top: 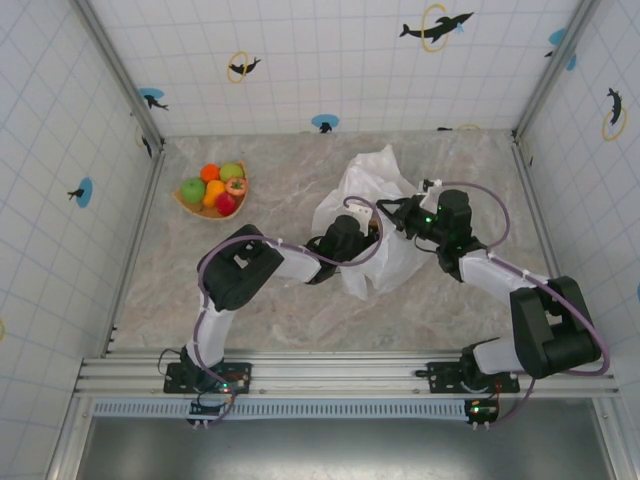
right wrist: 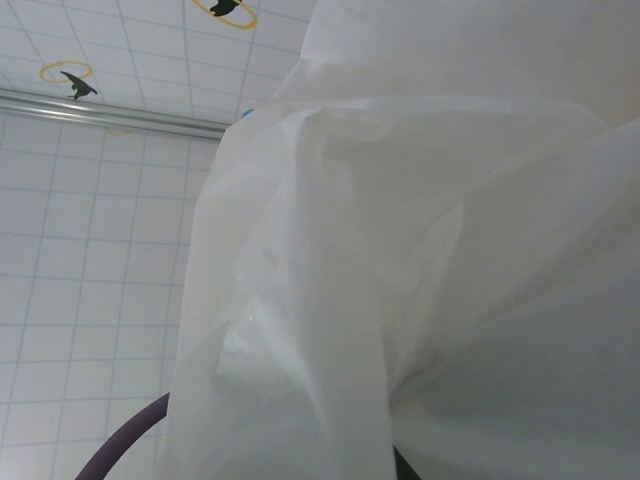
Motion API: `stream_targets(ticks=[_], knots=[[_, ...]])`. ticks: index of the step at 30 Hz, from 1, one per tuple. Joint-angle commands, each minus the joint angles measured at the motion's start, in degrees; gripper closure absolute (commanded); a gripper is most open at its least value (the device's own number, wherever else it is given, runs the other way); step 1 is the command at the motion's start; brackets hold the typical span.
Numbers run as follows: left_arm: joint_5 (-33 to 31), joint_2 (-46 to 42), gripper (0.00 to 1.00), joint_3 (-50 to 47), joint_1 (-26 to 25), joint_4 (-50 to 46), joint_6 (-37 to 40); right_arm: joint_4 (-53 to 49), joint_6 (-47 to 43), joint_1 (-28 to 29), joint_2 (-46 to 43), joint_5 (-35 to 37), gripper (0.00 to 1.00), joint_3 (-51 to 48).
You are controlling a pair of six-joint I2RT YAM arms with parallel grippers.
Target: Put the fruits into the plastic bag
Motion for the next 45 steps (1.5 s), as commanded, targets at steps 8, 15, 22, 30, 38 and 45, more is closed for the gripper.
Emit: stream_targets(ticks=[8, 15, 22, 30, 38, 45], knots=[[-4.15, -9.23, 0.11, -3.98, 0.61, -5.77, 6.16, -26.17, -28.52, -2.07, 1.26, -2.83, 1.00, 10.52], [-3.80, -13.81, 0.12, -5.67, 1.58, -11.83, 10.32, -41.53, -43.99, -3.00, 4.45, -0.51, 1.00, 19.01], [-7.48, -17.01, 0.14, -6.33, 2.20, -17.02, 13.84, -49.74, -54.72, -3.24, 7.95, -2.25, 1.00, 26.04], [-7.00, -20.13, 0.17, -6.72, 2.60, -20.14, 19.80, -53.93, -60.66, -3.25, 9.40, -1.35, 1.00, 27.75], [-4.84, -24.27, 0.24, -7.96, 4.62, -19.50, 18.45, -56.33, -67.02, -3.22, 7.67, 0.98, 1.00, 26.50], [-0.05, -25.21, 0.28, -5.62, 4.66, -21.75, 16.63, -53.56, -65.56, -2.91, 6.93, 0.48, 1.00, 25.20]])
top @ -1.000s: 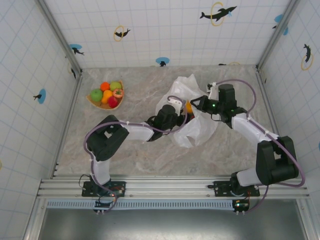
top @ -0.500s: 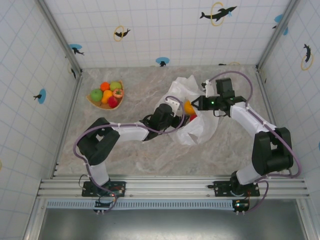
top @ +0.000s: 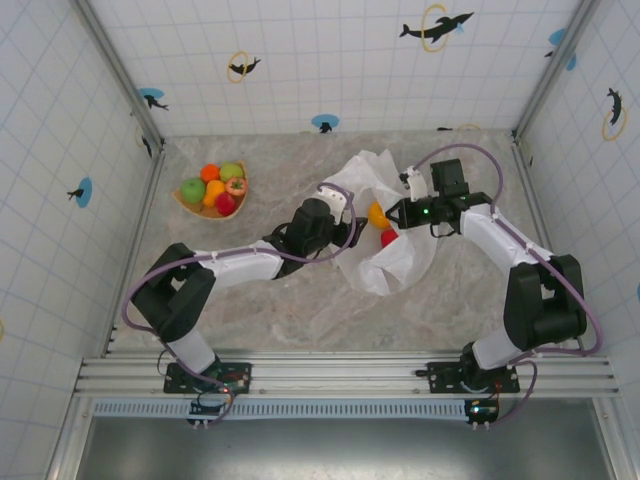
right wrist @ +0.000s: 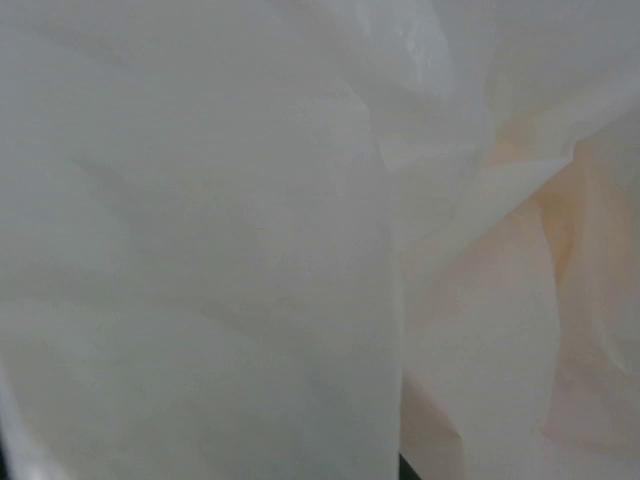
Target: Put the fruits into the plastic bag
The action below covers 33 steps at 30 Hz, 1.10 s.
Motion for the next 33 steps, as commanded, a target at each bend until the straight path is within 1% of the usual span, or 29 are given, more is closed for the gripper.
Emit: stream_targets(ticks=[1, 3, 5, 7, 11, 20, 23, 27, 28, 30, 31, 33], knots=[[9.26, -1.73, 0.28, 1.57, 0.07, -1.14, 0.03, 1.12, 0.33, 0.12, -1.44, 1.28, 1.00, -0.28], [17.61, -1.73, 0.28, 1.92, 0.10, -3.04, 1.52, 1.31, 2.20, -0.05, -0.99, 3.34, 1.00, 0.00], [22.21, -2.44, 0.28, 1.92, 0.03, -4.85, 2.46, 2.05, 3.72, -0.24, -0.56, 2.98, 1.00, 0.00], [24.60, -3.93, 0.27, 1.56, 0.04, -6.57, 4.02, 2.83, 4.63, -0.32, -0.32, 2.70, 1.00, 0.00], [23.85, -8.03, 0.26, -0.71, 0.11, -7.45, 4.62, 4.20, 5.38, -0.31, 0.03, 2.88, 1.00, -0.34], [21.63, -15.44, 0.26, -1.24, 1.27, -8.43, 3.74, 4.69, 5.22, -0.33, -0.60, 3.45, 1.00, -1.30], [22.87, -17.86, 0.26, -0.91, 3.56, -8.34, 2.31, 4.72, 5.13, -0.31, -1.19, 3.76, 1.00, -1.53], [27.52, -20.87, 0.26, -0.94, 8.70, -6.87, -1.05, 4.90, 5.21, -0.33, -1.84, 4.06, 1.00, -1.83], [28.86, -21.43, 0.26, -0.89, 9.91, -6.52, -3.66, 4.96, 5.34, -0.28, -1.94, 4.17, 1.00, -1.84], [31.77, -22.24, 0.26, -0.61, 12.40, -6.45, -5.43, 5.09, 5.71, -0.36, -2.03, 4.49, 1.00, -1.86], [32.40, -22.60, 0.26, -0.24, 13.40, -6.91, -5.93, 5.30, 5.90, -0.33, -2.03, 4.75, 1.00, -2.01], [31.28, -23.25, 0.26, 0.35, 14.87, -8.22, -6.57, 5.30, 6.18, -0.33, -1.94, 5.06, 1.00, -1.92]])
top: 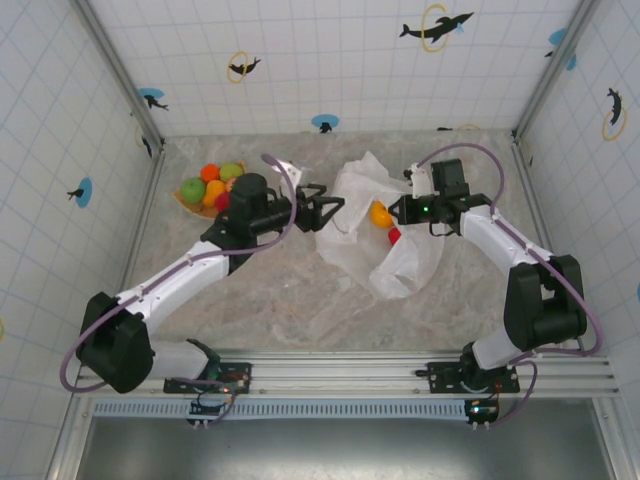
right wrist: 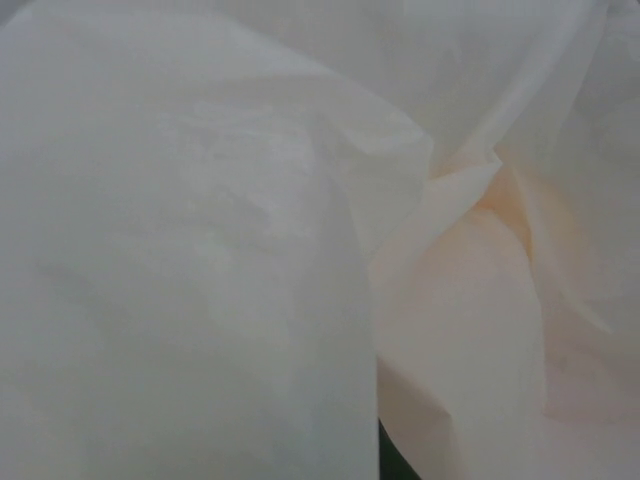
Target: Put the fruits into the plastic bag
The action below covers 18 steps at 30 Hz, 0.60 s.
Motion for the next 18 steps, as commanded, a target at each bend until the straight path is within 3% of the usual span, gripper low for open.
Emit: stream_targets(ticks=[1, 8, 18], knots=[[0.77, -1.84, 0.25, 1.51, 1.93, -2.05, -3.25, 1.56, 0.82, -0.32, -1.73, 0.90, 1.00, -0.94], [-23.92, -3.49, 0.22, 5.19, 7.07, -12.93, -3.54, 1.97, 1.24, -0.28, -1.73, 0.86, 1.00, -0.66], [-36.95, -3.61, 0.19, 6.66, 19.95, -19.20, -4.04, 2.38, 1.44, -0.27, -1.63, 0.64, 1.00, -0.75]])
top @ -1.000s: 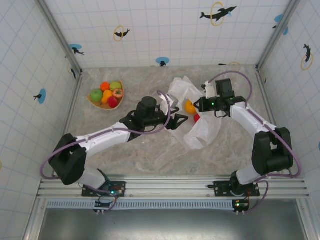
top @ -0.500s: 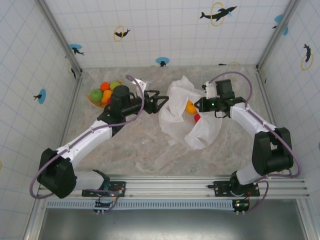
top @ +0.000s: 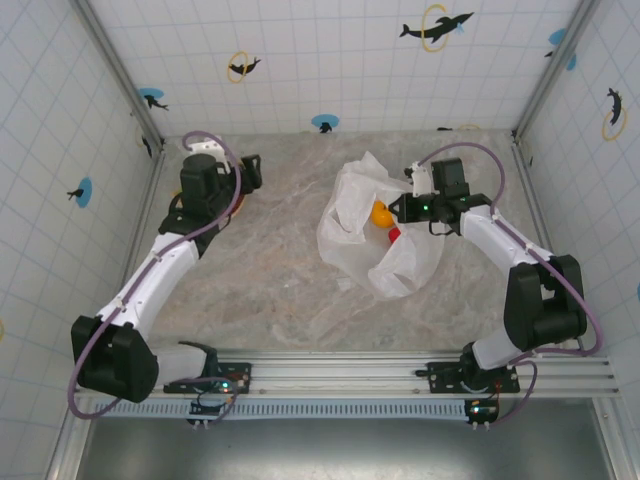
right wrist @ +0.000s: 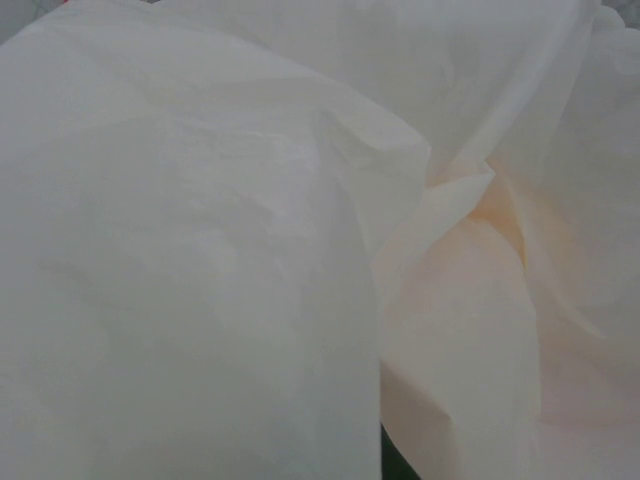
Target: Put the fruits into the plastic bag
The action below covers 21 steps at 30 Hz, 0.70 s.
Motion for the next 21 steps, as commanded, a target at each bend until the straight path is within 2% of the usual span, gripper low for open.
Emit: stream_targets(ticks=[1, 6, 10, 21], knots=[[-6.82, -0.47, 0.19, 1.72, 2.25, -3.50, -0.04, 1.35, 0.37, -0.26, -1.64, 0.12, 1.00, -0.65], [-8.70, 1.88, 0.18, 2.48, 6.28, -3.28, -0.64, 1.69, 0.95, -0.28, -1.72, -0.14, 1.00, -0.49], [-7.47, 5.45, 0.17, 3.94, 9.64, -3.20, -2.26, 1.86, 1.56, -0.26, -1.64, -0.33, 1.00, -0.40], [-6.22, 16.98, 0.17, 11.36, 13.38, -6.05, -2.07, 1.20, 2.22, 0.08, -1.47, -0.59, 1.00, 0.57]])
